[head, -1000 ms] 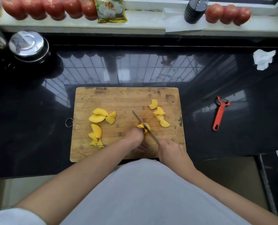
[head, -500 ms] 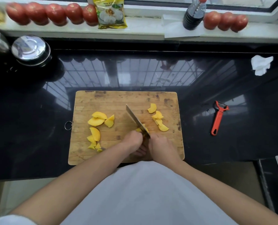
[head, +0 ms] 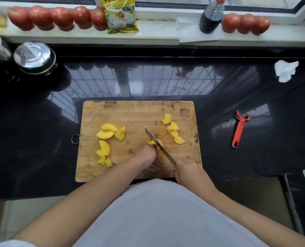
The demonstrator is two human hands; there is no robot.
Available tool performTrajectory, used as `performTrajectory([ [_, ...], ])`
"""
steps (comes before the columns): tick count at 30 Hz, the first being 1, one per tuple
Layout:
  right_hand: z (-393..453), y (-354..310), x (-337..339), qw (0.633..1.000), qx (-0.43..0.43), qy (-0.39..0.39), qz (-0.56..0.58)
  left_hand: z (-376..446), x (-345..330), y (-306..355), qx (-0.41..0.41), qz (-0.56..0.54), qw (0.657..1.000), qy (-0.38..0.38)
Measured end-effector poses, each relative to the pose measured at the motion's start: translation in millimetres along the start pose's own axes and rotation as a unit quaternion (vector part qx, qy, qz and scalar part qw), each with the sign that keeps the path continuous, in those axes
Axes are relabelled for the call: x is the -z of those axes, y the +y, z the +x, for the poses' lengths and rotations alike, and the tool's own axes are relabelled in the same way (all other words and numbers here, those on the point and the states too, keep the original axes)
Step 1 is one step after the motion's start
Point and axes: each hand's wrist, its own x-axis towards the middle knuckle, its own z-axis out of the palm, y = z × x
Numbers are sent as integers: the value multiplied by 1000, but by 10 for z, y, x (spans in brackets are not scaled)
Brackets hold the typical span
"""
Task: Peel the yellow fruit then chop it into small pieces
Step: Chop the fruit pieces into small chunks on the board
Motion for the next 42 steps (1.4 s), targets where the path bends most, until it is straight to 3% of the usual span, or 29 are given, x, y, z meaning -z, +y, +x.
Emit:
performTrajectory([
  [6, 202, -118, -7, 1000, -12, -15, -1, -26, 14, 19, 8, 11, 1000, 5],
  [14, 276, -105, -10, 997, 8, 51, 49, -61, 20, -35, -10, -9, 1000, 12],
  [29, 90, -98, 26, 999, -8, -29, -25, -38, -3, -26, -25, 13, 1000, 5],
  [36, 278, -269, 19, 999, -4, -20, 28, -80, 12, -28, -21, -1, 1000, 10],
  [42, 131, -215, -4, 998, -45, -39, 26, -35, 6, -159, -68, 2, 996, 53],
])
